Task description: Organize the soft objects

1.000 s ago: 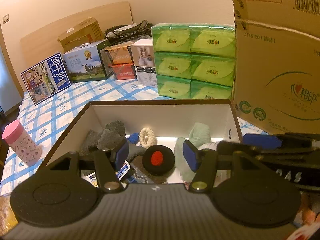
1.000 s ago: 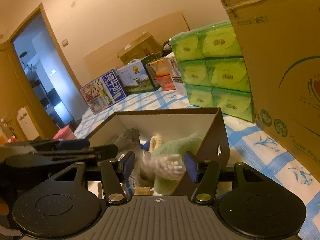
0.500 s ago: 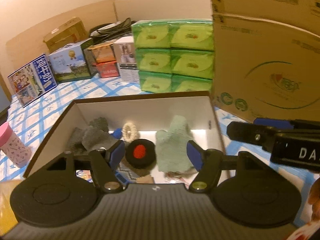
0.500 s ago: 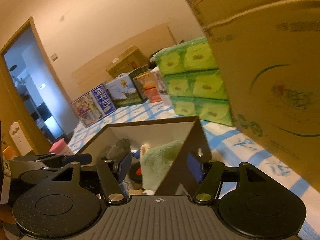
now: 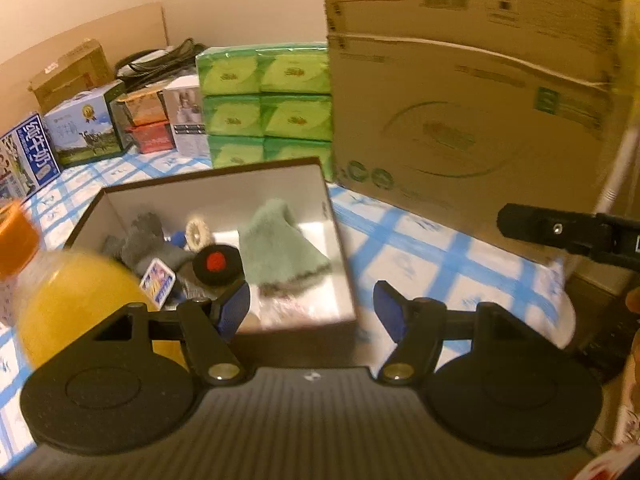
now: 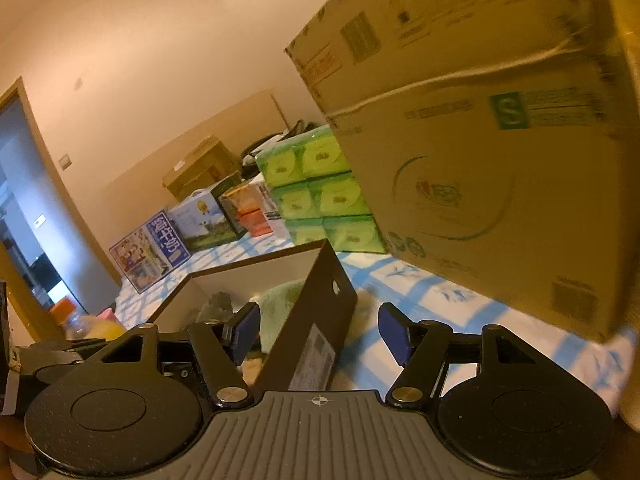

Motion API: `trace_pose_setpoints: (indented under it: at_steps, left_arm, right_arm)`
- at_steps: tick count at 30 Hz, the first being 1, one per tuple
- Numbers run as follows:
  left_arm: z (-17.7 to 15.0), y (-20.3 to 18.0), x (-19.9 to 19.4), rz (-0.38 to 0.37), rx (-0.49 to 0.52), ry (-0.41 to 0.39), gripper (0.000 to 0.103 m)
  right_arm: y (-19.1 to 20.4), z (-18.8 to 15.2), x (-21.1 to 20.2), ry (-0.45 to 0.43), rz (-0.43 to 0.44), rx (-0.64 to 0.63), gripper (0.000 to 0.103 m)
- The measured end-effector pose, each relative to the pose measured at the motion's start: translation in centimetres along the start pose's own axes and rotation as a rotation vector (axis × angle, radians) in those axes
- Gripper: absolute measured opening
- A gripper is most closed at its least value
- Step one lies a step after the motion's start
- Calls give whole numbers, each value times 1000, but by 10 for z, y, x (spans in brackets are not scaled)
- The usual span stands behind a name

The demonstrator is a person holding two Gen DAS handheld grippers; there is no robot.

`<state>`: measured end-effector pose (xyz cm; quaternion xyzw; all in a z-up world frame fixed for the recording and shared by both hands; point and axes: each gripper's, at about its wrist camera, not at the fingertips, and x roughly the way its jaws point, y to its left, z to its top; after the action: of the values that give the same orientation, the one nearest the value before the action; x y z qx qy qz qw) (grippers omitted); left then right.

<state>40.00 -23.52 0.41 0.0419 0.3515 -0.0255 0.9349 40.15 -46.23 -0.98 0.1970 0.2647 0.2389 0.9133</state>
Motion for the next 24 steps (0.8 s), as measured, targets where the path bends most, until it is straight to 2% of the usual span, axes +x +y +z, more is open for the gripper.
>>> trace_pose_setpoints:
  at_steps: [7, 12, 18, 24]
  left_arm:
    - [-26, 6, -66, -57, 23, -11, 66]
    - [-42, 21, -117, -79, 20, -35, 66]
    - [-67, 50, -178, -95, 5, -62, 66]
    - [-102, 90, -229, -77, -20, -79, 67]
  right_arm:
    - [33, -28, -62, -29, -36, 28, 69]
    - [71, -48, -96, -48, -30, 31, 72]
    - [127, -75, -124, -37, -25, -17, 78]
    - [184, -102, -134, -15, -13, -63, 83]
